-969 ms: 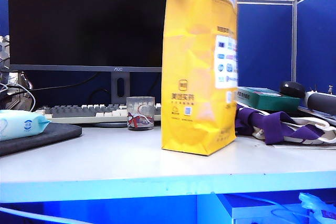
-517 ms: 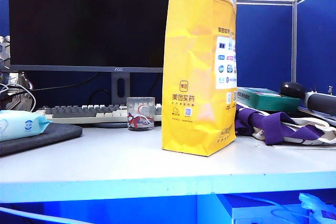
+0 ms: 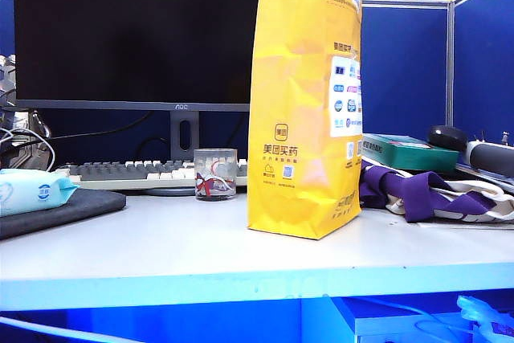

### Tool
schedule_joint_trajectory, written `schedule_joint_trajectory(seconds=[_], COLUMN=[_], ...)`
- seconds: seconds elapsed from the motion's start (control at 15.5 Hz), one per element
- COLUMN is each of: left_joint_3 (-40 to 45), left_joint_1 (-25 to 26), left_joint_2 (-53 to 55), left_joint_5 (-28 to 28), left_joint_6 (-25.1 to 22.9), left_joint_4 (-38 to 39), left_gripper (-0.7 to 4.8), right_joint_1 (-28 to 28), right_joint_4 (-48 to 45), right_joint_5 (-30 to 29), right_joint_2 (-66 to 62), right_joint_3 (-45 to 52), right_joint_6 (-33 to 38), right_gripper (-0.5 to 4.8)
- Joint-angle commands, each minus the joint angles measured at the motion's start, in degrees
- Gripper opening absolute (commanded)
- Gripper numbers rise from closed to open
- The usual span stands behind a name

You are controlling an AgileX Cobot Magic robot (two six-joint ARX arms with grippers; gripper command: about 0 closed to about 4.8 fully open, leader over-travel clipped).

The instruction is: Pick up the transparent tape and throw it into the yellow paper bag.

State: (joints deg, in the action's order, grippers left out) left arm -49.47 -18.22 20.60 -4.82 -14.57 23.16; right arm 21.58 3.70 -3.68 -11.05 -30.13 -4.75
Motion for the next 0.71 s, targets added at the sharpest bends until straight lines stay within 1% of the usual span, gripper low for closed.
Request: schedule_joint_trajectory(seconds=[0.06, 0.13, 0.26, 0.39, 0.52, 0.58, 0.71], left_joint_3=[7.5, 9.7, 14.23, 16.52, 16.63, 16.63, 16.63], left_joint_1=[0.0, 0.0, 0.0, 0.0, 0.0, 0.0, 0.0], left_joint_2=[-6.91, -7.28, -6.45, -6.34, -6.19, -6.25, -6.23], left_joint_5=[0.48, 0.26, -0.63, -0.57, -0.57, -0.52, -0.31], left_joint_6=[4.26, 7.26, 9.11, 9.05, 9.18, 10.56, 10.51], left_joint_4=[-5.81, -6.54, -6.84, -6.99, -6.78, -6.78, -6.1], left_gripper=[4.79, 4.79, 4.79, 4.79, 4.79, 4.79, 4.79], right_joint_1=[0.09, 0.11, 0.09, 0.09, 0.07, 0.04, -0.04], right_joint_4=[-4.63, -5.81, -7.85, -10.14, -9.97, -9.92, -9.75], right_joint_5=[-3.78, -4.0, -4.02, -4.13, -4.13, -4.04, -3.89], right_joint_2=[0.26, 0.26, 0.28, 0.28, 0.31, 0.31, 0.31], right_joint_3=[6.93, 10.8, 16.13, 17.05, 17.05, 17.05, 17.05], right_joint_6=[7.76, 8.2, 8.48, 8.92, 9.68, 11.54, 11.54], right_gripper=[4.52, 4.49, 4.48, 4.49, 4.49, 4.49, 4.49])
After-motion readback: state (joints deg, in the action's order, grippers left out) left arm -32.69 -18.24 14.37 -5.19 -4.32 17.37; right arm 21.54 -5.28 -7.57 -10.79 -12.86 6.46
